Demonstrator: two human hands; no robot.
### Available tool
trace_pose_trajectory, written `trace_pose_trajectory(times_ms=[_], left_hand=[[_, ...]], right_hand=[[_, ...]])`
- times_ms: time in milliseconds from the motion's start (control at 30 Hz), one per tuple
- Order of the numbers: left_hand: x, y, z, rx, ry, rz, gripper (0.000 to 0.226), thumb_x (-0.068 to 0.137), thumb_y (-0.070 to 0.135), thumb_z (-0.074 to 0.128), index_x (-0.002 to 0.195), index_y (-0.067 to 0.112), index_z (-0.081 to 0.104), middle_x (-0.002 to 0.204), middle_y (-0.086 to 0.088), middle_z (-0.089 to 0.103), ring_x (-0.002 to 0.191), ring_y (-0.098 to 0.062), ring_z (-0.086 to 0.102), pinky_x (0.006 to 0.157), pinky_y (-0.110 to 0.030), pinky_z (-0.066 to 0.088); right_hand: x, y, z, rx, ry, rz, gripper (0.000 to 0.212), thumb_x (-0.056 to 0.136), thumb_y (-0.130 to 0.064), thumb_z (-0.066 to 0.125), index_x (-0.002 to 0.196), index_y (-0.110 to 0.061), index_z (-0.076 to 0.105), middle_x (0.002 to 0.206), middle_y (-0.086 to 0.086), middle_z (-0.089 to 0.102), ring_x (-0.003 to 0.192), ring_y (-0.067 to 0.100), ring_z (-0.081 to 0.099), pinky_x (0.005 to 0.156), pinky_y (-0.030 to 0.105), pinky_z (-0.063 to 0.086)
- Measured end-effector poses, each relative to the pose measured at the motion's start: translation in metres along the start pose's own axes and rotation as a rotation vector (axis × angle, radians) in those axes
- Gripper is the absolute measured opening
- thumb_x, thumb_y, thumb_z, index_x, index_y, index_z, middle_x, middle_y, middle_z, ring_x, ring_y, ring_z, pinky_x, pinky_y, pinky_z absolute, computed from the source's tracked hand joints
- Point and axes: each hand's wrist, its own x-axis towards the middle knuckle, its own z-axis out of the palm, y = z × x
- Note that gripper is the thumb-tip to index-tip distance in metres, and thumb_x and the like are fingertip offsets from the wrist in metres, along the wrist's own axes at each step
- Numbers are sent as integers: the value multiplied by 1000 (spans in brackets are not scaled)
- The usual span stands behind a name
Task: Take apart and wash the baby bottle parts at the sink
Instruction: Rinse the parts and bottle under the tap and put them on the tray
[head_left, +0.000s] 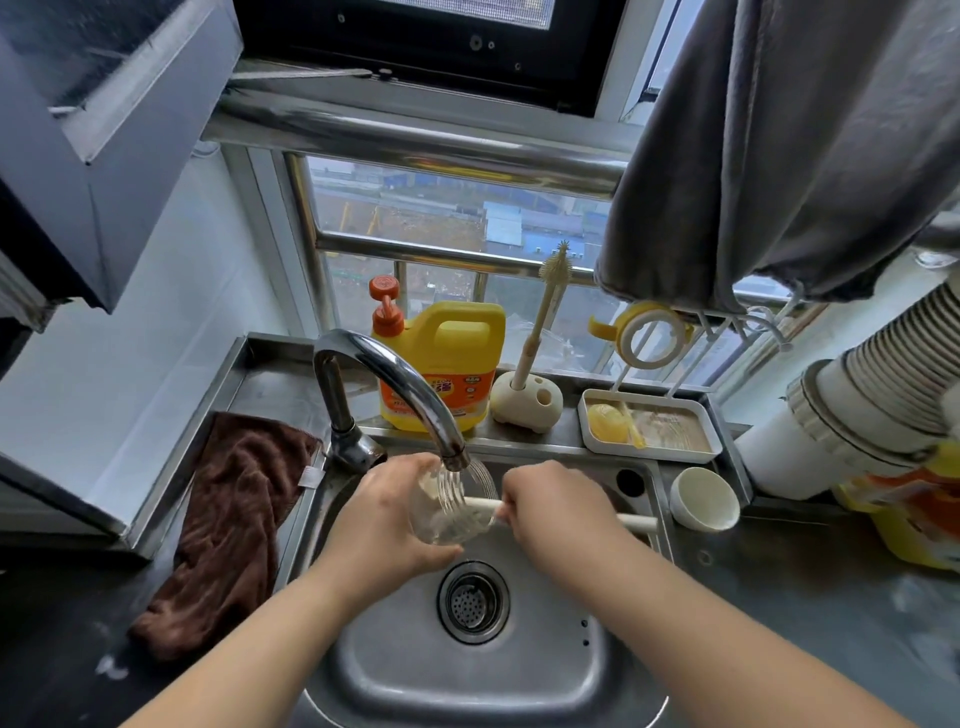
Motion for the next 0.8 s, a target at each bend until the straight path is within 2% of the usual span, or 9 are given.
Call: trace_pose_trajectory(times_ms=[133, 267, 400, 467, 567, 700, 800], left_hand=[[-3, -7, -3, -9, 20, -18, 82, 51, 37, 89, 123, 25, 51, 112, 19, 47, 108, -4, 45, 94, -18, 37], [-5, -1, 7, -30, 38, -24, 81, 50, 38, 89, 120, 26, 50, 109, 25, 43, 105, 0, 43, 85, -8, 32], [-8, -12, 3, -42, 64, -86, 78, 50, 38, 89, 116, 30, 48, 107, 17, 48, 103, -8, 50, 85, -23, 44], [-8, -13, 2, -49, 73, -86, 78, 50, 37, 89, 115, 31, 47, 107, 17, 49, 103, -8, 50, 86, -24, 44], [-8, -5, 6, -84, 41, -42, 79, 50, 38, 89, 116, 31, 46, 111, 20, 47, 107, -3, 46, 89, -17, 40], [-8, -13, 3, -56, 72, -51, 79, 50, 40, 89, 115, 33, 46, 111, 16, 50, 105, -7, 49, 90, -25, 45], [-10, -7, 8, -26, 74, -25, 79, 51, 40, 88, 118, 30, 48, 110, 20, 46, 107, -4, 45, 86, -17, 37]], right_hand=[[-4, 6, -3, 30, -3, 47, 20, 96, -32, 51, 106, -19, 62, 106, 7, 63, 99, 29, 59, 70, 29, 39], [-1, -6, -1, -10, -18, 48, 15, 95, -22, 53, 108, -18, 60, 109, 7, 63, 102, 29, 58, 70, 29, 38], [-2, -5, -6, -11, -25, 46, 17, 97, -24, 49, 109, -18, 60, 109, 8, 62, 102, 30, 58, 70, 30, 36], [-2, -4, -9, -22, -3, 53, 18, 97, -26, 49, 108, -18, 60, 107, 7, 62, 101, 29, 57, 69, 30, 36], [-2, -13, -4, -49, -14, 41, 16, 94, -17, 51, 108, -18, 60, 108, 7, 61, 102, 29, 57, 70, 31, 38], [3, -6, -8, -13, -90, 101, 17, 95, -26, 53, 108, -19, 61, 106, 7, 62, 91, 28, 55, 70, 30, 39], [4, -9, -7, -21, -101, 94, 16, 92, -22, 57, 108, -19, 62, 106, 7, 61, 90, 28, 55, 71, 31, 41]])
